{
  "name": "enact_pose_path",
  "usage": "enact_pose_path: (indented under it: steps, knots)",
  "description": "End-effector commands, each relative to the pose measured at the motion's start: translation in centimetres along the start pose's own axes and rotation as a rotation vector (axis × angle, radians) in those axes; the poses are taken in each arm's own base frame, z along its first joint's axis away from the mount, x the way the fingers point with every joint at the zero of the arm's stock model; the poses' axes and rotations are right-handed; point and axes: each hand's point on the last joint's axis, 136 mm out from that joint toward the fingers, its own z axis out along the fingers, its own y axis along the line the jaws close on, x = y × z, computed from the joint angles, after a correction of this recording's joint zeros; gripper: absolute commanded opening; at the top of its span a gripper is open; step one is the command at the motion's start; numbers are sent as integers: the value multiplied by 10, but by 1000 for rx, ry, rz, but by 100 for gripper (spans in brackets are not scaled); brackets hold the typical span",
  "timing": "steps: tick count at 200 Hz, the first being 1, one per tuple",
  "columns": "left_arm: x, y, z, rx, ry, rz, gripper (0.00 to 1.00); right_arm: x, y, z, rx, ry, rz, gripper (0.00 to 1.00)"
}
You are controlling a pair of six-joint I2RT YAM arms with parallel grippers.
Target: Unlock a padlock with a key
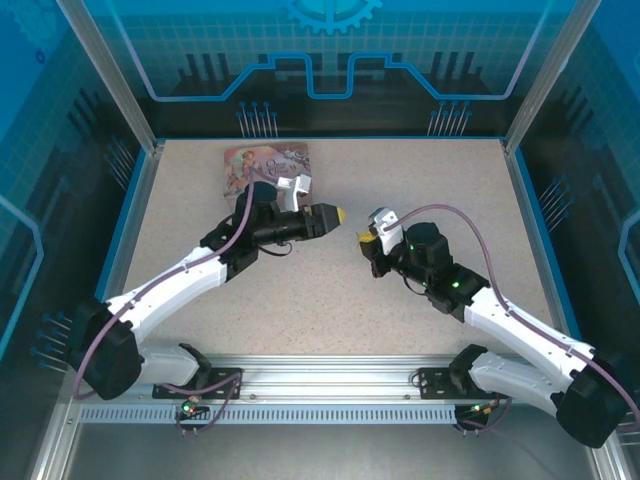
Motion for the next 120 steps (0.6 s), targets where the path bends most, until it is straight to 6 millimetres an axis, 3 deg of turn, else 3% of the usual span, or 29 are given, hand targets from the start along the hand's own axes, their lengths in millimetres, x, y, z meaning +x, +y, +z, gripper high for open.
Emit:
enact_pose_path:
  steps: [1, 67, 120]
  knots:
    - [4, -1, 11, -16, 26, -109, 53, -19, -5, 0, 21, -54, -53, 0]
    - [23, 15, 32, -112, 100, -172, 51, -14, -10, 3, 67, -20, -104, 0]
    - [25, 21, 43, -113, 102, -224, 47, -12, -6, 4, 64, -9, -131, 0]
